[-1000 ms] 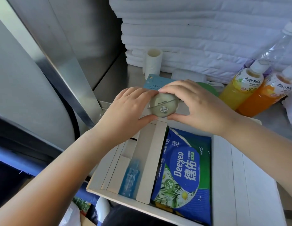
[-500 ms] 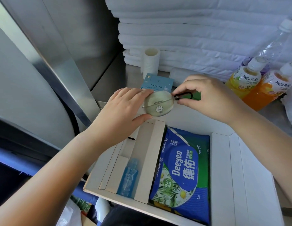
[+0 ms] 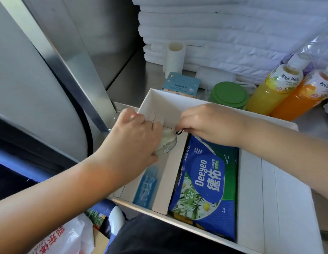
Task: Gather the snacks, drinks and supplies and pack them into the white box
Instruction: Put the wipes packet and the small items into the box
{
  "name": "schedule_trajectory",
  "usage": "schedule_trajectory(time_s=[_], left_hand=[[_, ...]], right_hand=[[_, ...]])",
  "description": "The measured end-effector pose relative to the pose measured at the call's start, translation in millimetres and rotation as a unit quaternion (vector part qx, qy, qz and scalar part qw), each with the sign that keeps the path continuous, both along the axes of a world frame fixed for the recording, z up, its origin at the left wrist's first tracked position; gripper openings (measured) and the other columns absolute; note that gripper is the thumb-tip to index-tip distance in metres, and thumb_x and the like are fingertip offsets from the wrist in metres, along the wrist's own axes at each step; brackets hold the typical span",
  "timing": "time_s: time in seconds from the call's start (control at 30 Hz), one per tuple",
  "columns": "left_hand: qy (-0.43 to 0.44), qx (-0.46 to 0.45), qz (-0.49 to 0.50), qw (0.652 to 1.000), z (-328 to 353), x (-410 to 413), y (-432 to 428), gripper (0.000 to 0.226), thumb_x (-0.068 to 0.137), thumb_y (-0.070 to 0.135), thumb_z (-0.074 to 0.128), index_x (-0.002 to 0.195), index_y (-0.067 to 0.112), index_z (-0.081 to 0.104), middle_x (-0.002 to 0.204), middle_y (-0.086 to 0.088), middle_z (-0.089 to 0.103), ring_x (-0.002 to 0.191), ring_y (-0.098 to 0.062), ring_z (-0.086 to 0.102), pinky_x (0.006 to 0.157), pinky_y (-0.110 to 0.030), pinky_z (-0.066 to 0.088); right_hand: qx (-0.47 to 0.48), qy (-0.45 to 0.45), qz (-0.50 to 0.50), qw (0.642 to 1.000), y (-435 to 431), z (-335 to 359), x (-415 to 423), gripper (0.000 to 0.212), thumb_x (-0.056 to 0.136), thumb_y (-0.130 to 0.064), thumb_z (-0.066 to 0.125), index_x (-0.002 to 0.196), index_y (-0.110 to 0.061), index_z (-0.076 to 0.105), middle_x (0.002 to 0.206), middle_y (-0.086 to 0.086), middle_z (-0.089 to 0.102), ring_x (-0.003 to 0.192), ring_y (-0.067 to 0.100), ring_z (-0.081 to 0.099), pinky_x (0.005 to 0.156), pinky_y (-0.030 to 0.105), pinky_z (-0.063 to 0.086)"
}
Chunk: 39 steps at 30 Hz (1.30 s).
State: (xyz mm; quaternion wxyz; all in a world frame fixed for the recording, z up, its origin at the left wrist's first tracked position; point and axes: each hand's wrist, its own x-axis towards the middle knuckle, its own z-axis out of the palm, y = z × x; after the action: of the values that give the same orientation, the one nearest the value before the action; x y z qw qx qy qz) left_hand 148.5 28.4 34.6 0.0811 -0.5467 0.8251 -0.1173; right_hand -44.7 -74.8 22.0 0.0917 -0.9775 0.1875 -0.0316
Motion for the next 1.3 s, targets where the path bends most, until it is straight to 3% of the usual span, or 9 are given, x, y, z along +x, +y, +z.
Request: schedule_trajectory(time_s=[0.1, 0.2, 0.3, 0.43, 0.53, 0.8, 1.03, 1.17, 1.3], left_hand=[[-0.078, 0.027, 0.008, 0.997, -1, -9, 6, 0.04, 0.069, 0.053, 0.066, 0.079, 0.019, 0.049, 0.07, 0.002, 0.06, 0.07, -0.021, 0.058, 0.082, -0.034, 0.039], [-0.091, 0.022, -0.011, 0.996, -10, -13, 4, 0.04, 0.083, 0.054, 0.053, 0.085, 0.02, 0.031, 0.081, 0.004, 0.05, 0.084, -0.021, 0.055, 0.086, -0.034, 0.029], [-0.123, 0.046, -0.015, 0.991, -16, -16, -2, 0.038, 0.087, 0.053, 0.051, 0.097, 0.017, 0.042, 0.089, 0.003, 0.054, 0.09, -0.022, 0.057, 0.083, -0.033, 0.028], [-0.139, 0.066, -0.01, 0.988, -24, -20, -7, 0.042, 0.089, 0.052, 0.05, 0.104, 0.013, 0.044, 0.078, 0.001, 0.046, 0.09, -0.022, 0.058, 0.073, -0.032, 0.027], [-0.163, 0.085, -0.027, 0.983, -32, -22, -10, 0.046, 0.093, 0.049, 0.045, 0.116, 0.01, 0.04, 0.102, -0.004, 0.055, 0.096, -0.025, 0.056, 0.076, -0.033, 0.035], [-0.183, 0.089, -0.054, 0.978, -38, -21, -10, 0.046, 0.095, 0.038, 0.046, 0.118, 0.002, 0.03, 0.095, -0.007, 0.05, 0.091, -0.027, 0.059, 0.077, -0.036, 0.039], [-0.195, 0.09, -0.038, 0.976, -45, -22, -14, 0.069, 0.095, 0.047, 0.039, 0.138, -0.004, 0.018, 0.108, -0.008, 0.058, 0.097, -0.027, 0.057, 0.077, -0.035, 0.032], [-0.206, 0.082, -0.053, 0.974, -46, -18, -13, 0.061, 0.097, 0.039, 0.039, 0.138, -0.002, 0.021, 0.109, -0.007, 0.06, 0.099, -0.028, 0.057, 0.082, -0.035, 0.036], [-0.19, 0.094, -0.067, 0.975, -37, -11, -12, 0.04, 0.097, 0.031, 0.041, 0.127, 0.006, 0.031, 0.113, -0.007, 0.057, 0.104, -0.027, 0.051, 0.085, -0.036, 0.037]], right_hand=[[-0.001, 0.03, 0.014, 0.999, -2, -12, 12, 0.026, 0.095, -0.011, 0.047, 0.112, -0.017, 0.066, 0.111, -0.001, 0.063, 0.107, 0.017, 0.056, 0.085, 0.024, 0.035], [-0.029, 0.058, 0.015, 0.998, -2, -24, 24, 0.027, 0.093, -0.009, 0.048, 0.113, -0.018, 0.064, 0.112, 0.001, 0.062, 0.107, 0.02, 0.056, 0.086, 0.027, 0.036], [-0.08, 0.103, 0.026, 0.991, -2, -31, 32, 0.033, 0.087, 0.0, 0.048, 0.112, -0.017, 0.062, 0.107, 0.003, 0.061, 0.101, 0.026, 0.059, 0.084, 0.037, 0.045], [-0.083, 0.109, 0.028, 0.99, -8, -35, 36, 0.025, 0.088, -0.006, 0.051, 0.107, -0.017, 0.064, 0.107, 0.002, 0.063, 0.102, 0.024, 0.059, 0.085, 0.037, 0.045], [-0.082, 0.125, 0.041, 0.988, -10, -40, 42, 0.024, 0.089, -0.008, 0.05, 0.107, -0.016, 0.063, 0.113, 0.003, 0.062, 0.107, 0.025, 0.058, 0.087, 0.038, 0.045], [-0.075, 0.131, 0.035, 0.988, -17, -44, 42, 0.024, 0.091, -0.01, 0.05, 0.109, -0.021, 0.062, 0.113, 0.001, 0.06, 0.107, 0.024, 0.057, 0.082, 0.039, 0.048], [-0.146, 0.152, 0.004, 0.977, -13, -44, 44, 0.021, 0.09, -0.007, 0.049, 0.105, -0.016, 0.061, 0.108, 0.003, 0.061, 0.104, 0.027, 0.058, 0.071, 0.036, 0.049], [-0.168, 0.163, 0.008, 0.972, -10, -44, 42, 0.023, 0.088, -0.001, 0.048, 0.102, -0.015, 0.06, 0.105, 0.004, 0.062, 0.101, 0.028, 0.06, 0.071, 0.038, 0.052], [-0.165, 0.151, 0.008, 0.975, -12, -44, 39, 0.023, 0.09, -0.003, 0.046, 0.105, -0.015, 0.058, 0.107, 0.003, 0.06, 0.103, 0.027, 0.058, 0.072, 0.037, 0.05]])
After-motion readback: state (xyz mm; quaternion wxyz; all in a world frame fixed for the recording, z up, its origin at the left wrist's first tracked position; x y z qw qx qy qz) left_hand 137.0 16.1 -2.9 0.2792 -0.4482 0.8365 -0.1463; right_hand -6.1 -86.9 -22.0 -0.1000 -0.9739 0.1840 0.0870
